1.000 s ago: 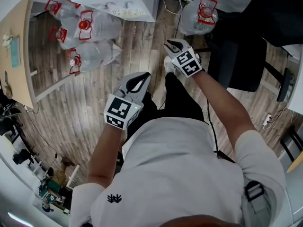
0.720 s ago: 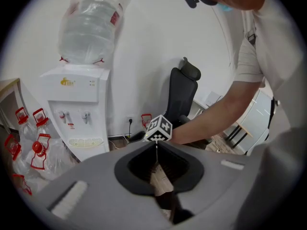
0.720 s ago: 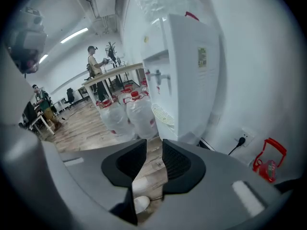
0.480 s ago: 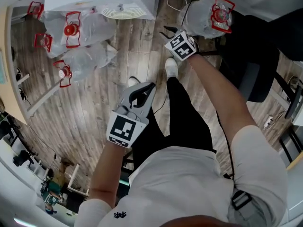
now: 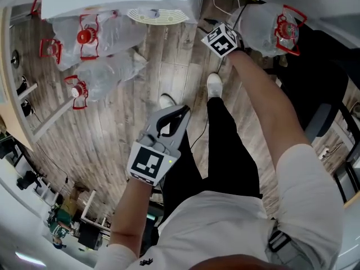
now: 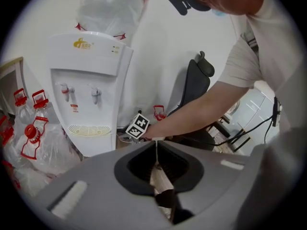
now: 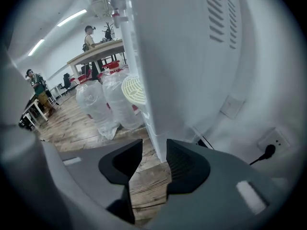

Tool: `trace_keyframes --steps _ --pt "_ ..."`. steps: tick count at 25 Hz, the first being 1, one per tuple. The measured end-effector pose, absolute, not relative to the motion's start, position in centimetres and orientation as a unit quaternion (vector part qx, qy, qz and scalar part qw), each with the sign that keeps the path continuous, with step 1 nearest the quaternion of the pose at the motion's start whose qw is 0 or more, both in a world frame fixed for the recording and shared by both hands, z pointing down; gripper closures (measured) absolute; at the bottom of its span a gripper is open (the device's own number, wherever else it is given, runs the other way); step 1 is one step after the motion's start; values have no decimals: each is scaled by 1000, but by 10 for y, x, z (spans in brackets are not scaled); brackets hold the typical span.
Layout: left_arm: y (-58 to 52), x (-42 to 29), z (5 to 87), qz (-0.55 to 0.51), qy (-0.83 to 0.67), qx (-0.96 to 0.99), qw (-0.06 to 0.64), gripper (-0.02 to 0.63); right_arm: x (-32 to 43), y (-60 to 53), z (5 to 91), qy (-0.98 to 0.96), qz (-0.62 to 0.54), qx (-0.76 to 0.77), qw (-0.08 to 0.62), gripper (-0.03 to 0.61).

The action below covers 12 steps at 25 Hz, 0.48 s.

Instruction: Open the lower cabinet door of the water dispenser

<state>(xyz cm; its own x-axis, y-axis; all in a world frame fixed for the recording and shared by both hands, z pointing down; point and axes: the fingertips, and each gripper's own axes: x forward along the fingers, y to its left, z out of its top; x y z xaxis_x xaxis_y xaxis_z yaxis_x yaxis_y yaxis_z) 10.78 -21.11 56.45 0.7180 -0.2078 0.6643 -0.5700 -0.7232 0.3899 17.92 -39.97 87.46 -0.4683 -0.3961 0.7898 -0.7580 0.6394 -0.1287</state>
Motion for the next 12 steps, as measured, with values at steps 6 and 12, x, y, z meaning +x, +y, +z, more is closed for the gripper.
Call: trace_keyframes --steps 6,12 --pt "-220 90 581 298 -230 878 295 558 172 -423 903 -816 239 350 393 422" --pt "-223 83 585 297 -237 872 308 558 167 -434 910 -810 228 356 406 419"
